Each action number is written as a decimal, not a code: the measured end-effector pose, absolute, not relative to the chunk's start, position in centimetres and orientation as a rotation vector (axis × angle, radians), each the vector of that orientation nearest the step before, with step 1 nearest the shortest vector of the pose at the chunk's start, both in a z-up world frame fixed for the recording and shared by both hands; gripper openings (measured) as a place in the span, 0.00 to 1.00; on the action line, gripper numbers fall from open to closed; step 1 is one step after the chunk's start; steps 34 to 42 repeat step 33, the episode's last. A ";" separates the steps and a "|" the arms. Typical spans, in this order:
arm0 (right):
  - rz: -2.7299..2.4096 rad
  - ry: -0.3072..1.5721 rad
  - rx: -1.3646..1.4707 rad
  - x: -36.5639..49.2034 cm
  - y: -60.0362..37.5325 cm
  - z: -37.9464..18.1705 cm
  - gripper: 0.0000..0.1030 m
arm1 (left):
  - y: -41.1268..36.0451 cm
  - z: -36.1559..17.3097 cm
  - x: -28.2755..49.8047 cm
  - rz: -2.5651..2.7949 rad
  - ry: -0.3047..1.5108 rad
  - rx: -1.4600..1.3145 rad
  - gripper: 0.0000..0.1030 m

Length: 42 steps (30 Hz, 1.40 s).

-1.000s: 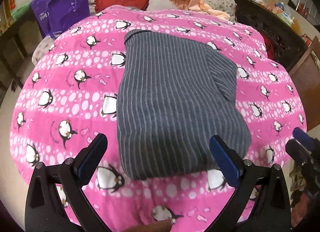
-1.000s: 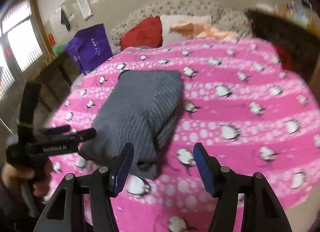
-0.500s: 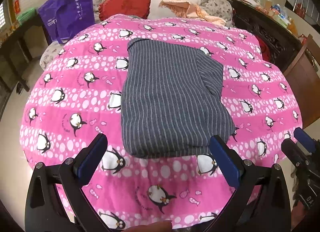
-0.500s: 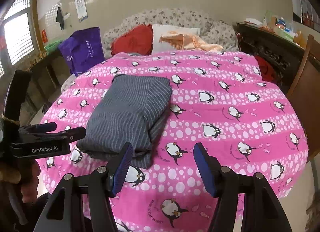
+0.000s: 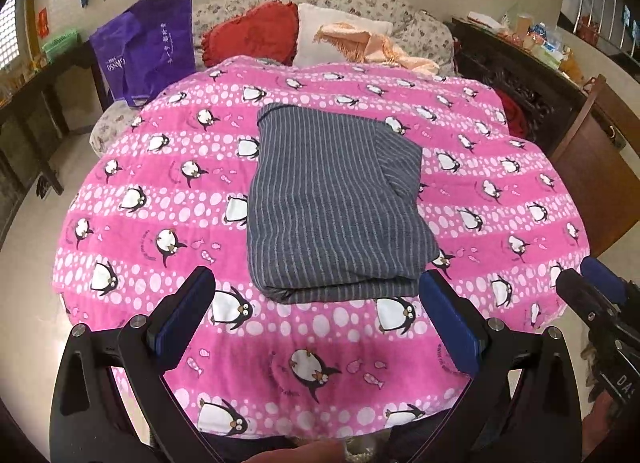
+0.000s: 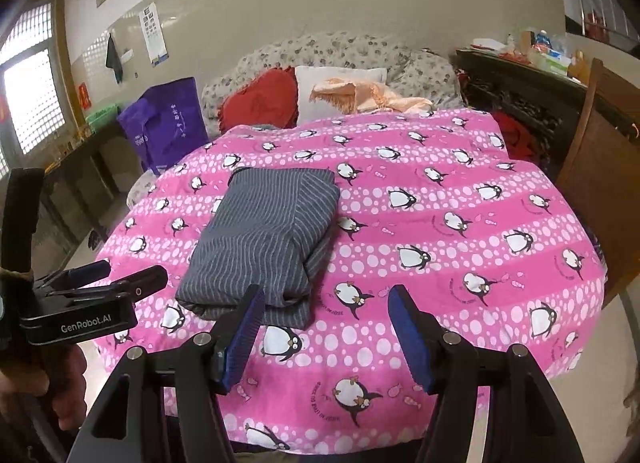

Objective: Fold large clothes

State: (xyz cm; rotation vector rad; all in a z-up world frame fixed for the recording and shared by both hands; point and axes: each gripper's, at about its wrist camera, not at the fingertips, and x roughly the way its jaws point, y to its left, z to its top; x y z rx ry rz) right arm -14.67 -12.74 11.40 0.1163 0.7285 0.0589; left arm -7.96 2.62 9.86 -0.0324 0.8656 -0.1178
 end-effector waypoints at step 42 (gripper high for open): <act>0.035 0.708 0.127 -16.6 -12.2 11.5 0.62 | 2.4 10.2 -11.4 -0.136 0.800 -0.039 0.99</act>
